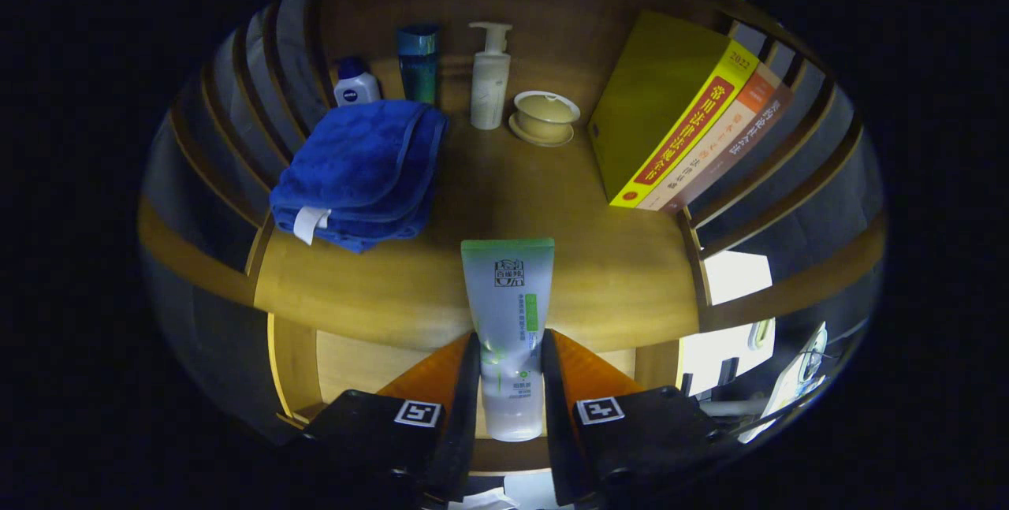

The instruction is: Pull open the drawer, take out the items inside it, and place them on the countertop above the cabinet.

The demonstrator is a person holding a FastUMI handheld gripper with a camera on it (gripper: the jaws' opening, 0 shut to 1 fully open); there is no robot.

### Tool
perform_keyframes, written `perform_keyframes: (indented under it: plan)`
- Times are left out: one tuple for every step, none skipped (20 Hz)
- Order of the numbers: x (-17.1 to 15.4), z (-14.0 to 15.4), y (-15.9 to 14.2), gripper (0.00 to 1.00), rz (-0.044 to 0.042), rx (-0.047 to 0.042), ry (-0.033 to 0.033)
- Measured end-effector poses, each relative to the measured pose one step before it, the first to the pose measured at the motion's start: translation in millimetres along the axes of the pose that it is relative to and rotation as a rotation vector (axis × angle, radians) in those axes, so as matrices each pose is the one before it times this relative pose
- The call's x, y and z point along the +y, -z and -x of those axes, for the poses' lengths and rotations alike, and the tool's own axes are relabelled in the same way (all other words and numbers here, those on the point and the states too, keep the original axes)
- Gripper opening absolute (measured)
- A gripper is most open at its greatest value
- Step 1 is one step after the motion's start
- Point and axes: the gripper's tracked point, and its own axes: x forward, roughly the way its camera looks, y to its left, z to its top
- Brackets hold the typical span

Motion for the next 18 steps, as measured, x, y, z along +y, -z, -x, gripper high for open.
perform_keyframes:
  plan:
    - [-2.74,-6.38,-5.84,0.49,-0.00370,-0.00283,0.00462]
    - [-2.45,-5.91,-5.07,0.49,-0.00508,-0.00061,0.00140]
    - [-2.61,-6.10,-6.35,0.49,-0.00807,0.00195,0.00521]
    - [-2.66,-7.66,-4.10,0.48,-0.00205,0.00311,0.00383]
    - [-1.09,-8.34,-4.31,0.48,-0.00133,0.00066,-0.00005]
    - [-1.92,-6.02,-2.13,0.49,-0.00048,0.00192,0.00408]
    - [-1.50,-7.90,-1.60,0.48,0.00419,0.00877,0.00353]
    - [0.55,-6.67,-2.74,0.48,0.00450,0.00107,-0.00423]
    - [2.03,-6.96,-1.14,0.48,-0.00165,0.00242,-0.00502]
    - [0.95,-6.52,1.07,0.48,0.00074,0.00702,-0.00406]
    - [0.73,-4.87,1.93,0.48,0.00049,0.00924,-0.00452]
    - [1.79,-3.90,1.18,0.49,-0.00250,0.00842,-0.00547]
    - [1.61,-5.64,0.88,0.48,-0.00030,0.00867,-0.00246]
    - [0.90,-4.16,2.52,0.48,-0.00018,0.00744,0.00108]
    - [0.08,-2.88,0.11,0.49,-0.00087,0.00555,0.00155]
    - [-0.82,-1.60,1.23,0.49,-0.00251,0.00387,0.00448]
    - [0.44,-2.45,0.15,0.50,0.00016,0.00011,0.00611]
    - [-0.51,-0.73,-0.10,0.51,-0.00015,-0.00013,0.00443]
